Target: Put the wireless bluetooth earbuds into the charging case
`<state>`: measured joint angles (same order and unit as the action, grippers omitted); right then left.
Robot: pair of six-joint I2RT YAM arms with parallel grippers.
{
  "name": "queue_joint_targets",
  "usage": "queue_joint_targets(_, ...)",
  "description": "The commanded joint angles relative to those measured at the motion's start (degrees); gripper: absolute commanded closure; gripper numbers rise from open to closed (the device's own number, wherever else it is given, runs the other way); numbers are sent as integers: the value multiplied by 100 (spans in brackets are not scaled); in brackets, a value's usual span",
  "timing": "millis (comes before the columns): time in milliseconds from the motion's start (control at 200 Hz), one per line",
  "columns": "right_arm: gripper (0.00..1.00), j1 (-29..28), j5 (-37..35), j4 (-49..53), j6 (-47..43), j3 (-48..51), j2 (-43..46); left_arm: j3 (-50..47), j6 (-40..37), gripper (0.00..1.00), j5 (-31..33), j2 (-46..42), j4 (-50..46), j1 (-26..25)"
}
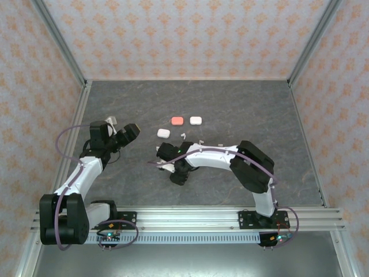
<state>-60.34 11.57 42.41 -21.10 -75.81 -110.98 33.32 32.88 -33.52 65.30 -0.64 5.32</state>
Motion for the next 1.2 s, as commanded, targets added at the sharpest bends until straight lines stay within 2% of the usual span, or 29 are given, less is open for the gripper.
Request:
queue_joint_targets(0, 66, 163, -113, -159, -25, 279, 680, 254, -195, 12, -514, 60, -76, 36)
queue_joint_targets(200, 66, 489, -238, -813, -128, 810, 2047, 853, -764, 18, -1444, 141, -479, -248)
queue_joint_targets(385, 67, 615, -754, -1646, -479, 1335, 3520, 1466, -854, 18, -2138, 115, -565, -1053)
queue_joint_targets(631, 66, 673, -1014, -2322, -1357, 1783, 5093, 2081, -715, 16, -2488, 10, -249, -2085)
queue_joint_targets(791, 66, 683, -1225, -2171, -1724, 1753, 5350, 2394, -853, 15, -2546, 1, -301, -2702)
queue_joint_targets(1196, 66, 681, -1316, -1995, -1898, 1552, 5288, 2945, -1368, 16, -2321, 434, -853, -3565)
